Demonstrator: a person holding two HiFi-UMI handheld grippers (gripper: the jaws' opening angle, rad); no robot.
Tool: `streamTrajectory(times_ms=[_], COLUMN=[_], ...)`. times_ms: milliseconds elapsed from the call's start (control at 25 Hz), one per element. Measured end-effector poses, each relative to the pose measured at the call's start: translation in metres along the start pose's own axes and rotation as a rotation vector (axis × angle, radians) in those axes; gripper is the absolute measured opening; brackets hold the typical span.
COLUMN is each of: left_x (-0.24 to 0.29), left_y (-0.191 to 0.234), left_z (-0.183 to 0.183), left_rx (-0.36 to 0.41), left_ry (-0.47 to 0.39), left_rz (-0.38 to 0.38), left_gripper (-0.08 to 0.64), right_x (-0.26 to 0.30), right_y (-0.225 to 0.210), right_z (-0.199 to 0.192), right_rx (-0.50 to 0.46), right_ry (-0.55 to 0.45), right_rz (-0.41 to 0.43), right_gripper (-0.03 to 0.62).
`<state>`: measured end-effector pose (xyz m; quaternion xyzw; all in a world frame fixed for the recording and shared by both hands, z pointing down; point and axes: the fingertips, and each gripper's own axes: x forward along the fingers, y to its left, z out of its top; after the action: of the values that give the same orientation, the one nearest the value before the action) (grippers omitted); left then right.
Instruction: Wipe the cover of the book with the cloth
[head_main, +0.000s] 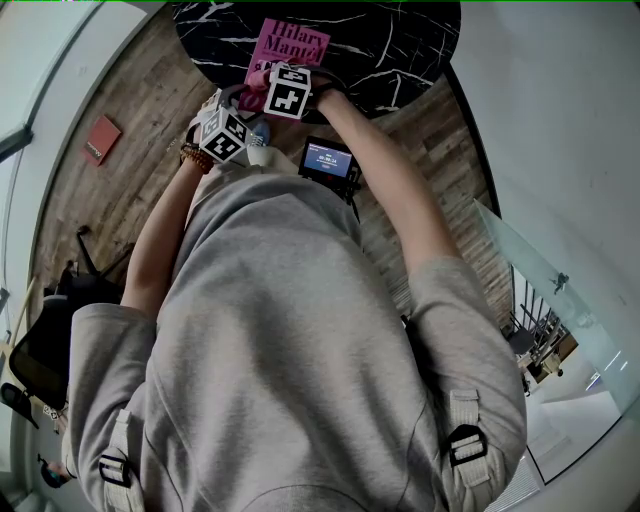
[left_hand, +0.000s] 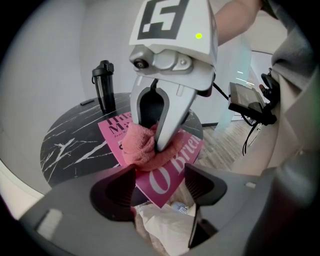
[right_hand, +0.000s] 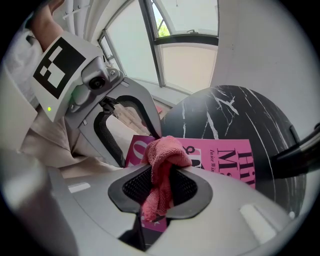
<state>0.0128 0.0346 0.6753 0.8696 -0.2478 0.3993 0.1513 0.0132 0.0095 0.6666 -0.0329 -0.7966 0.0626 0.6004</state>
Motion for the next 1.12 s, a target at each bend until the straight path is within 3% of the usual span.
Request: streamTrajectory(times_ms=[320, 800, 1120], left_x=[0.0, 0.0, 0.003], left_y=[-0.007, -0.004, -0.005], left_z=[-0.002, 0.002, 0.002], left_rx=[0.025, -0.043, 0.005], left_ry=[0.01, -0.01, 0.018], left_rz=[-0.011, 0.007, 0.049], left_gripper=[0.334, 0.344, 0.347], right_x=[0.001, 0.001, 0.002], right_y=[0.008, 0.017, 0.019], right_z=[0.002, 0.003, 0.006], right_rx=[0.04, 0.079, 0.238], right_ry=[-0.007, -0.015, -0.061], right_rz=[0.053, 0.103, 0.075], right_gripper=[0.103, 0.103, 0.103])
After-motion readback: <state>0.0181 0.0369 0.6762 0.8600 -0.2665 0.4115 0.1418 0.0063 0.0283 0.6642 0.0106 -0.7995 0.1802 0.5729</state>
